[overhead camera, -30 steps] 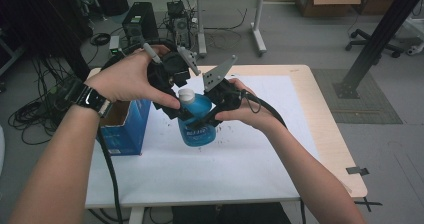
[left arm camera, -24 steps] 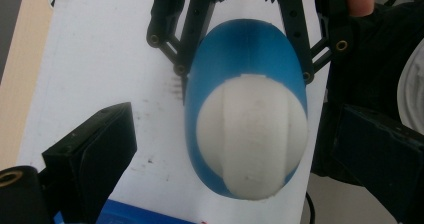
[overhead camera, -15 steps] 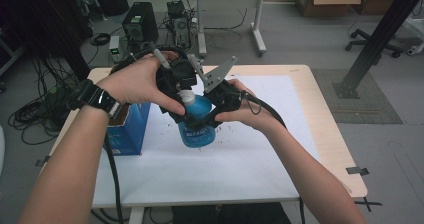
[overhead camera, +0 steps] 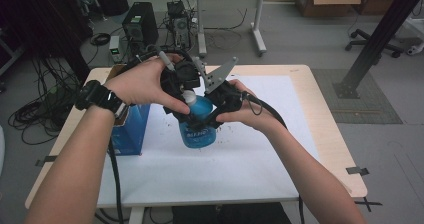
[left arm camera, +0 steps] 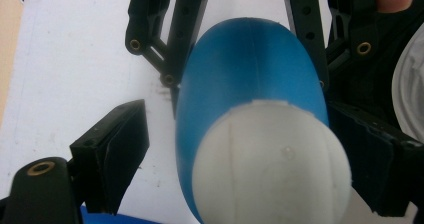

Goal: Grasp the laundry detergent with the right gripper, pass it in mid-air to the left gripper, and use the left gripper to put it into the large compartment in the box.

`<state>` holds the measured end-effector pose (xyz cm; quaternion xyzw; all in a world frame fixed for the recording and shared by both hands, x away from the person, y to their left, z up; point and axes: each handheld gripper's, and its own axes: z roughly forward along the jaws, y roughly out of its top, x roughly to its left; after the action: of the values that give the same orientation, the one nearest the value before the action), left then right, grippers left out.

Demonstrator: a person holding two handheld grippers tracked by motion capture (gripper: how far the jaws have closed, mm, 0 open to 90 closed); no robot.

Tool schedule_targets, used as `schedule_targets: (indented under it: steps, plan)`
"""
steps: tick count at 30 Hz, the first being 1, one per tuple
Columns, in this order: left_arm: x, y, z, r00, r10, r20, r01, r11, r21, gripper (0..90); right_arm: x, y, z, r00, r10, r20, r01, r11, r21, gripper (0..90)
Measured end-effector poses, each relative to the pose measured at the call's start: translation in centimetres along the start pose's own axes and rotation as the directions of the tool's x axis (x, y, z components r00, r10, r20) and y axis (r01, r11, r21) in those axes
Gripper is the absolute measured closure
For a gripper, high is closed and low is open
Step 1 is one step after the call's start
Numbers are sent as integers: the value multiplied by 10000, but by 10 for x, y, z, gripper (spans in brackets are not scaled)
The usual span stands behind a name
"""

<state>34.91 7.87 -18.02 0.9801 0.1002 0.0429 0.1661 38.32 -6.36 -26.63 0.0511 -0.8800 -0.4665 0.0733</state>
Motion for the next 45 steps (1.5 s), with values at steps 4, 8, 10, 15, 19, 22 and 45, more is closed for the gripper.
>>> schedule_targets:
  steps: [4, 8, 10, 15, 19, 22, 45]
  plan:
    - [0, 0, 0, 10000, -30, 9, 30, 10000, -5, 156, 0, -1, 0, 10000, 3, 8, -3, 10000, 26, 420]
    - [1, 0, 0, 10000, -92, 6, 92, 10000, -7, 173, 0, -1, 1, 10000, -7, -23, 7, 10000, 34, 420]
    - [1, -1, -1, 10000, -78, 7, 78, 10000, -16, 192, 0, -1, 1, 10000, -14, -39, 14, 10000, 30, 420]
    - [1, -1, -1, 9999, -118, 7, 118, 9999, -24, 205, 0, -1, 1, 10000, 11, -38, -10, 10000, 14, 420]
    - [1, -2, -1, 9999, -152, -8, 152, 9999, -50, 218, -1, -2, 2, 10000, 52, -24, -52, 10000, 14, 420]
    - [1, -2, -1, 9999, -170, 14, 170, 9998, -54, 233, -1, -2, 2, 10000, 52, -13, -52, 10000, 30, 421]
    - [3, 2, -3, 9994, -283, 204, 284, 9996, -33, 372, -3, -5, 1, 9996, 264, 57, -264, 9996, 37, 421]
